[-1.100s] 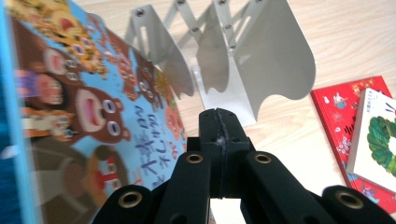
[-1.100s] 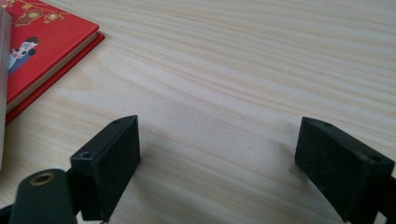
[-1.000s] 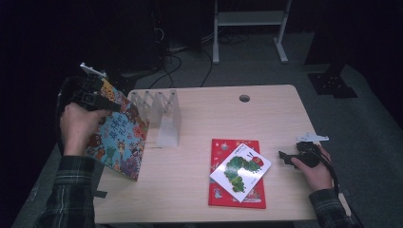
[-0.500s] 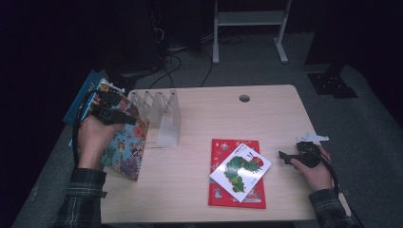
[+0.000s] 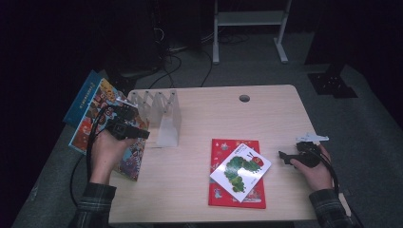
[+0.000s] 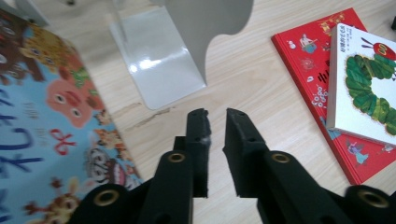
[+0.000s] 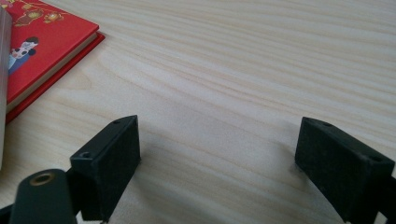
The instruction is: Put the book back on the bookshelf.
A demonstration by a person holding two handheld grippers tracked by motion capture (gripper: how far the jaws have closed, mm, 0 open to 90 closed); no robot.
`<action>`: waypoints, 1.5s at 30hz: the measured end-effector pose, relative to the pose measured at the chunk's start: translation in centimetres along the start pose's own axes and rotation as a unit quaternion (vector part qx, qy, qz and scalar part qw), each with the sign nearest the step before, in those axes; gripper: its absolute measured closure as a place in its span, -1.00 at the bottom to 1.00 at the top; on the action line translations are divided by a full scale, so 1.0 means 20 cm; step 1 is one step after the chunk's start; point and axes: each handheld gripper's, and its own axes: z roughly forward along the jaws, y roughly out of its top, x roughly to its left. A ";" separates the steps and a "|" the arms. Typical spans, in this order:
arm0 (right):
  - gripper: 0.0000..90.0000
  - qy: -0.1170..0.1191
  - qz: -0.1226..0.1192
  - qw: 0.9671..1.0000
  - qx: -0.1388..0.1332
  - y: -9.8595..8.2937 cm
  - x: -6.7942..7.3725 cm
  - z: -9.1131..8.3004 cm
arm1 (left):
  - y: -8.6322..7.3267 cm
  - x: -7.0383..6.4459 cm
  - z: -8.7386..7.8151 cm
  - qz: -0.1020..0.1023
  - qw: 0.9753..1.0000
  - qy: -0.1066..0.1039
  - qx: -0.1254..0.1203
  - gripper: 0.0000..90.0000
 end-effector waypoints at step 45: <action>-0.31 0.100 -0.018 0.994 -0.033 -0.06 0.16 -0.19 | -0.31 -0.27 0.64 0.102 0.992 -0.078 -0.009 -1.00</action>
